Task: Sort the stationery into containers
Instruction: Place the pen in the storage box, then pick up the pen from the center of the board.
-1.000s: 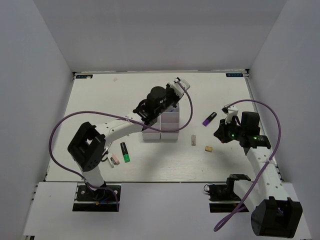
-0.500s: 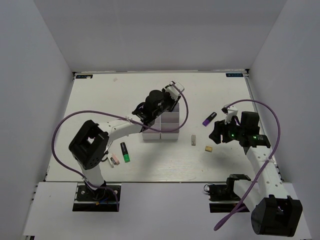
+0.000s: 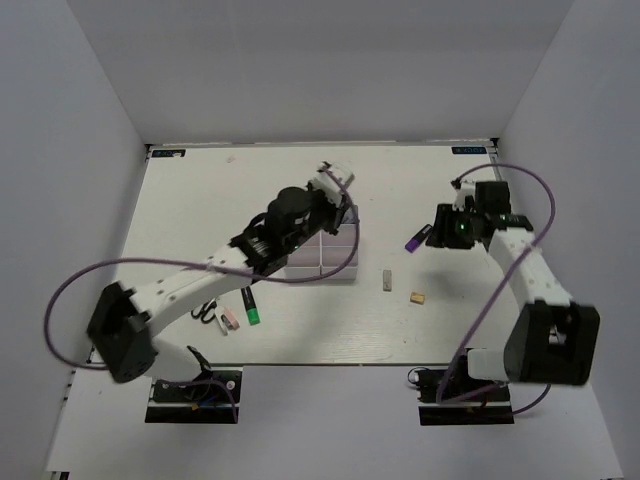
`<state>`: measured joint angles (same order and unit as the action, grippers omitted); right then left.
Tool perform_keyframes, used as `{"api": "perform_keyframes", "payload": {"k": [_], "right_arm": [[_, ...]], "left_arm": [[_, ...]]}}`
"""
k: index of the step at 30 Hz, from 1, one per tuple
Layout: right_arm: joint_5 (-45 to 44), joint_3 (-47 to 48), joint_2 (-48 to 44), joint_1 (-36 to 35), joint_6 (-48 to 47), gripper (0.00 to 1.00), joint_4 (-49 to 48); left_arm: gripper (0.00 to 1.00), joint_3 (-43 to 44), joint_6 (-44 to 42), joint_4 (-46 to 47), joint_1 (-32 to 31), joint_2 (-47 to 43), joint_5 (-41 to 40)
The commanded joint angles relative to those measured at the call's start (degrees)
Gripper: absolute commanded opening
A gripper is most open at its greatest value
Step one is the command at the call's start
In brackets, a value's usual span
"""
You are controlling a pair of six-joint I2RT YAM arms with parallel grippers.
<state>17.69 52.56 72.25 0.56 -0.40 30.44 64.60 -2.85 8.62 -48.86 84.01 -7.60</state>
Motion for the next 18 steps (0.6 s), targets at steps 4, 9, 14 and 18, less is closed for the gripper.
{"api": "perform_keyframes", "payload": {"k": [4,9,14,18], "right_arm": [[-10.03,14.76,18.88,-3.02,14.37,0.62,0.87],[-17.42,21.43,27.83,-6.26,21.4,0.63,2.87],[-24.79,25.39,32.42,-8.29,26.51,0.61,2.52],[-31.48,28.47,36.11,-11.19,28.09,0.58,4.61]], "left_arm": [[0.57,-16.41,18.57,-25.21,-0.53,-31.97,-7.95],[0.7,-32.13,24.29,-38.93,-0.62,-50.04,-14.1],[0.7,-37.43,28.78,-47.56,-0.62,-63.52,-16.83],[0.7,-37.27,28.87,-48.61,-0.62,-66.25,-16.84]]}}
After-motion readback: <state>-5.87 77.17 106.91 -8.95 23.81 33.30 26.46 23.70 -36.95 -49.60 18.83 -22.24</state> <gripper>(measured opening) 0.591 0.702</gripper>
